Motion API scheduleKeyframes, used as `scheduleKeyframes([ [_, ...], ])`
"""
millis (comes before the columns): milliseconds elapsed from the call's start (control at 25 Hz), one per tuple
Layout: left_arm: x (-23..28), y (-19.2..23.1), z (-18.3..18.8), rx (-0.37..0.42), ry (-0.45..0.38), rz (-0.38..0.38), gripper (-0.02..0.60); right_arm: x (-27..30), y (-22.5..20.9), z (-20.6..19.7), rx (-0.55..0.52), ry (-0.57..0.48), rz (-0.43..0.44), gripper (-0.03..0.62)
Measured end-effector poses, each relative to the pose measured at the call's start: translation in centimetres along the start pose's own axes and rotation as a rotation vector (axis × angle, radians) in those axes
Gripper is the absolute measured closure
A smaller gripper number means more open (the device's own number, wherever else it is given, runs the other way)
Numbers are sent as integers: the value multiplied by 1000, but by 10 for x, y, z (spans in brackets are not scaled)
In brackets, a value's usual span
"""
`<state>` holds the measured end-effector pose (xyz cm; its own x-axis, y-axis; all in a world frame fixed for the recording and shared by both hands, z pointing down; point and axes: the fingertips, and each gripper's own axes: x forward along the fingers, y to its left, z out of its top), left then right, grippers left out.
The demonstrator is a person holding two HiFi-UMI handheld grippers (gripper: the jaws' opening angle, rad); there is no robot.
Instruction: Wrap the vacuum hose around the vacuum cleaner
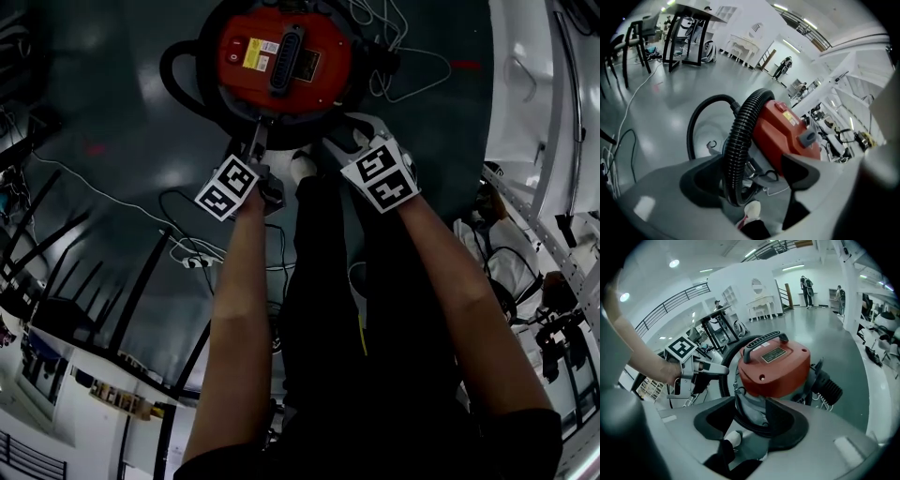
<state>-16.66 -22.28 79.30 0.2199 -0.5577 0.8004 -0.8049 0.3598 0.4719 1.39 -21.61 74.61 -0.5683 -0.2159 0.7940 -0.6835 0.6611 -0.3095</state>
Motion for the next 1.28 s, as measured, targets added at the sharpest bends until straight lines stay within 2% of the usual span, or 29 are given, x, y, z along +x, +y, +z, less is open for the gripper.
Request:
scheduleKeyframes([
  [240,-2,1,-20,68,66,3,207,-8,-10,-15,40,6,-7,395],
  [360,5,8,-16,81,50,56,196,-7,-15,-24,43,15,-10,395],
  [400,7,10,-15,112,42,82,195,-7,-17,-27,46,17,-12,395],
  [480,3,9,-13,260,17,141,198,-6,-19,-35,57,25,-17,395],
  [560,-6,-4,-12,460,-22,168,237,-5,-20,-42,70,30,-18,394],
  [600,-11,-16,-15,548,-34,152,261,-6,-20,-44,75,30,-19,395],
  [680,-16,-43,-28,670,-21,67,281,-7,-22,-48,83,30,-19,395],
  [800,-16,-78,-56,775,58,-83,319,-10,-27,-53,100,24,-24,411],
  [880,-15,-97,-72,829,111,-156,336,-13,-31,-54,112,12,-33,433],
  [1000,-16,-128,-84,860,142,-242,404,-23,-38,-53,116,-18,-64,493],
  [1160,-25,-165,-88,833,141,-309,486,-42,-49,-46,150,-76,-124,595],
  [1280,-33,-181,-87,813,147,-317,545,-59,-51,-35,178,-122,-151,596],
])
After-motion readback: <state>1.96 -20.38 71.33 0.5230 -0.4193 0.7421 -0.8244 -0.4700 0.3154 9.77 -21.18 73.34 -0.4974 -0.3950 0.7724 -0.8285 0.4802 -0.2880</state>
